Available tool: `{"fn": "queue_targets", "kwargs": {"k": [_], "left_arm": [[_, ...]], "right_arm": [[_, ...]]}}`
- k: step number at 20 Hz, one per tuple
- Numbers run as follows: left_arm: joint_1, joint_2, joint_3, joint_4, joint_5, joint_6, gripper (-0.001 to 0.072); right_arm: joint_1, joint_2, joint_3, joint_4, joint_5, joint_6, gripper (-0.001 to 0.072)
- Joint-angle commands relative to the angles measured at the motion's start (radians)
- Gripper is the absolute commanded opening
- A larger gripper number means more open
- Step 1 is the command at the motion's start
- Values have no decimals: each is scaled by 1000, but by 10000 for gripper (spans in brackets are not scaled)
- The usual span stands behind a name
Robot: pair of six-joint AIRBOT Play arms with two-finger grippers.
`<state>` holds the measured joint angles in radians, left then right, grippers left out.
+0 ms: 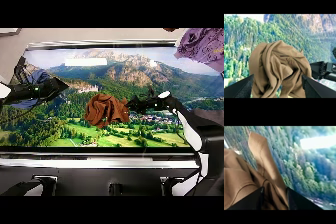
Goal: Fold the clothes and pants, and hang the long-sleeved shirts on hangers.
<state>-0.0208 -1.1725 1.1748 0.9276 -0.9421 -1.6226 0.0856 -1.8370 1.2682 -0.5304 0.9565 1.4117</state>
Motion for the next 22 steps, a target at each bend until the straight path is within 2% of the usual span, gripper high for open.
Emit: {"fn": "queue_targets", "kwargs": {"k": [1,3,4,5,6,7,10,12,16,19,22], "left_arm": [[1,-3,1,1,0,0,676],[1,-5,0,1,0,0,677],[1,-5,0,0,-3,0,677],[1,-5,0,0,-13,0,677],[0,-5,-5,0,-32,0,677],[-1,-5,-18,-1,-56,-2,677],[-64,-5,-135,-12,-94,-11,678],[-161,-5,-227,-12,-39,-18,677],[-323,-26,-374,-12,122,-192,677],[-388,-71,-400,-12,148,-204,677],[-391,-111,-400,-12,169,-211,677]], "right_arm": [[1,-7,-1,5,-9,2,259],[1,-7,-1,5,-26,2,236],[1,-7,-1,5,-33,2,190],[1,-7,-1,5,-39,2,183],[1,-7,-1,5,-42,2,135],[1,-7,-1,5,-43,-3,32],[1,-7,-1,5,-49,-5,32],[1,-6,-1,5,-48,-1,32],[1,-6,-1,6,-38,11,32],[1,-6,-1,6,-34,20,32],[1,-6,-1,6,-12,26,32]]}}
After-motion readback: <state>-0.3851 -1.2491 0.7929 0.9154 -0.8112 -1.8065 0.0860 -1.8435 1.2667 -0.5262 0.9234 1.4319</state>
